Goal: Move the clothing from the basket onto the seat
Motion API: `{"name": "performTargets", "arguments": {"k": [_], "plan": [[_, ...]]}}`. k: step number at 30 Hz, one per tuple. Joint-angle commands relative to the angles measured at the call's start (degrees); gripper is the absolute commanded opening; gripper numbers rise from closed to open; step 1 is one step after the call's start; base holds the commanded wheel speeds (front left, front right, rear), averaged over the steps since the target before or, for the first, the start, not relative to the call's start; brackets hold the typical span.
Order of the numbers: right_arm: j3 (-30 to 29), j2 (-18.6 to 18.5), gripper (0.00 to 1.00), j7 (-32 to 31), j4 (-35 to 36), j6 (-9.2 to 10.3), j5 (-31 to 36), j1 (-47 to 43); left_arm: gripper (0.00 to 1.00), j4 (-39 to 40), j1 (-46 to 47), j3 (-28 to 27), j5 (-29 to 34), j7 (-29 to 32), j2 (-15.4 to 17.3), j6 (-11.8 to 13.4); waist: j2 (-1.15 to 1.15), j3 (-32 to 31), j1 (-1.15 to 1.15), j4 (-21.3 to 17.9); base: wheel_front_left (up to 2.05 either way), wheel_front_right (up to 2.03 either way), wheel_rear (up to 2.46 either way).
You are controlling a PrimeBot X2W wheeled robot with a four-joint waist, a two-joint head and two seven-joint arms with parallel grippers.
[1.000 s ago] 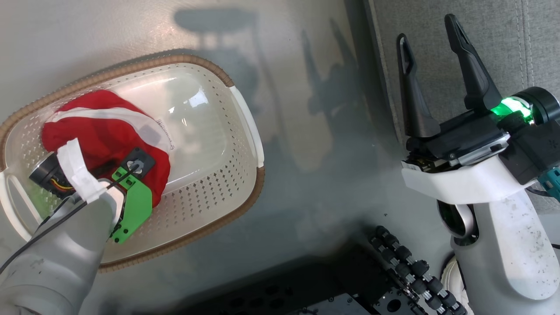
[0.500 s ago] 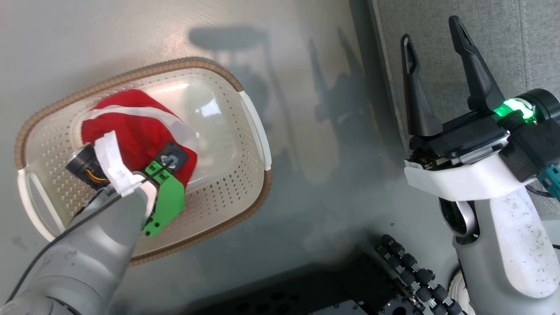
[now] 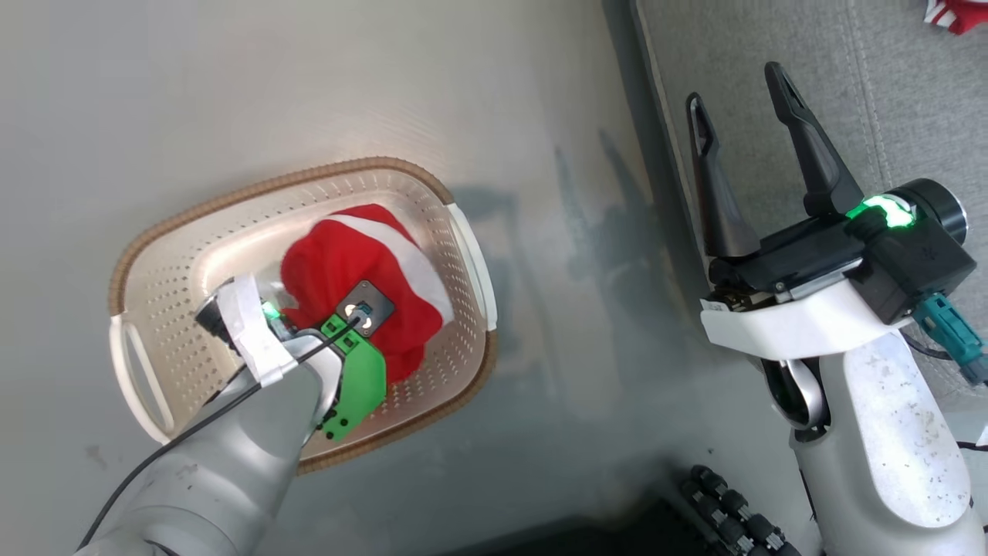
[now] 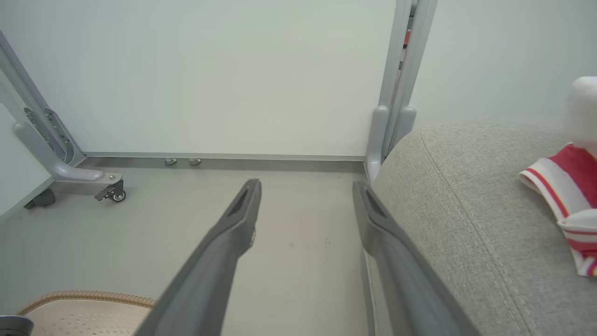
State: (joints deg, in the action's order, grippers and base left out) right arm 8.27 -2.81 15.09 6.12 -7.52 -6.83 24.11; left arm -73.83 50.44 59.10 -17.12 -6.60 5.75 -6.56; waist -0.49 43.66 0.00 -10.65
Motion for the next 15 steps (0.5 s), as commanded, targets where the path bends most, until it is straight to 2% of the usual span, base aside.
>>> {"name": "performTargets", "arguments": {"k": [1, 7, 15], "plan": [[-0.11, -0.17, 1.00, 0.11, -0.58, 0.06, 0.62, -0.83, 0.00, 0.02, -0.97, -0.02, -0.45, -0.82, -0.24, 0.05, 0.49, -3.90, 0.00, 2.19, 0.00, 0.00, 0.00], [0.07, -0.17, 1.00, 0.11, -2.16, 0.06, 1.09, -1.88, 0.00, 0.56, -1.87, 0.84, -1.66, -5.20, -1.07, -0.78, 0.49, -9.19, 0.00, 4.31, 0.00, 0.00, 0.00], [-0.63, -0.18, 1.00, 0.11, -4.65, 0.06, 1.38, -4.70, 0.00, 3.70, -4.76, 2.09, -4.24, -8.19, -1.99, -0.95, 0.49, -16.60, 0.00, 6.66, 0.00, 0.00, 0.00]]}}
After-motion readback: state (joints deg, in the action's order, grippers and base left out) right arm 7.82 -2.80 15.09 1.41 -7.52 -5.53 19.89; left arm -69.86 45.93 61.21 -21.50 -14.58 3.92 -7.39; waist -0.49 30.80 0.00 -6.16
